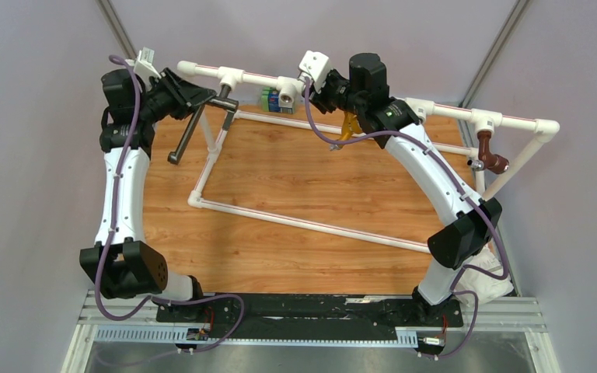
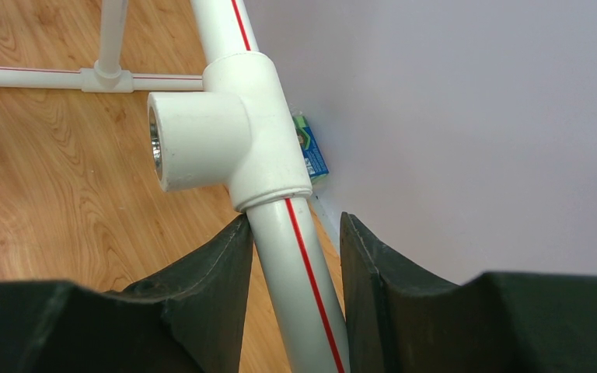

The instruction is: Install the water faucets

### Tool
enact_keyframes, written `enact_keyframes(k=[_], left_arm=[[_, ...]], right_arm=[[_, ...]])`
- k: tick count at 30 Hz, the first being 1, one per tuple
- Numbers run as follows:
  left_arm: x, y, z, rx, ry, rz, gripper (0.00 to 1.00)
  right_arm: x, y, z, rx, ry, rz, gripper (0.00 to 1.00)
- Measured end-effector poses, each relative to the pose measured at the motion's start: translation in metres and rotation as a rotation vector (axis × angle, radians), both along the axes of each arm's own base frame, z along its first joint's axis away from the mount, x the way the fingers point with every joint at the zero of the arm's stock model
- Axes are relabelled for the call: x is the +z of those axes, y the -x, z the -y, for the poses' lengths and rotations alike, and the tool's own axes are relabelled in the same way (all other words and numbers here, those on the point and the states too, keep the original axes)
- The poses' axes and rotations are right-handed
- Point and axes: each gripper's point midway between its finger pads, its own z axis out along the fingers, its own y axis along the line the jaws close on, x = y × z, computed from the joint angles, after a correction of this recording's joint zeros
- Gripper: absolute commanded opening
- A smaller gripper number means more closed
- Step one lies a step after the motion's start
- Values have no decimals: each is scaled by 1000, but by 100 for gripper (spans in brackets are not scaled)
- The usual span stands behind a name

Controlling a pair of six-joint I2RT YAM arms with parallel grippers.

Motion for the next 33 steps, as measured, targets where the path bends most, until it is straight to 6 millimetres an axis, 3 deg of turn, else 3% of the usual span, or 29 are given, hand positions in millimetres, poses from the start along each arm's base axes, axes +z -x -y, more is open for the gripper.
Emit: enact_keyframes(k=[2, 3, 10, 22, 33], left_arm=[[4, 1, 0, -4, 9, 9, 1], [8, 2, 1, -10, 12, 22, 0], [12, 3, -3, 17, -37, 45, 0], [23, 9, 8, 72, -289, 94, 1], [27, 10, 19, 129, -505, 124, 9]], right_arm=[[-1, 0, 0, -3, 2, -1, 0], [0, 0, 0, 1, 0, 1, 0], [0, 0, -1, 2, 0, 0, 0], [0, 1, -2, 8, -1, -1, 0], [-1, 1, -1, 6, -1, -2, 0]])
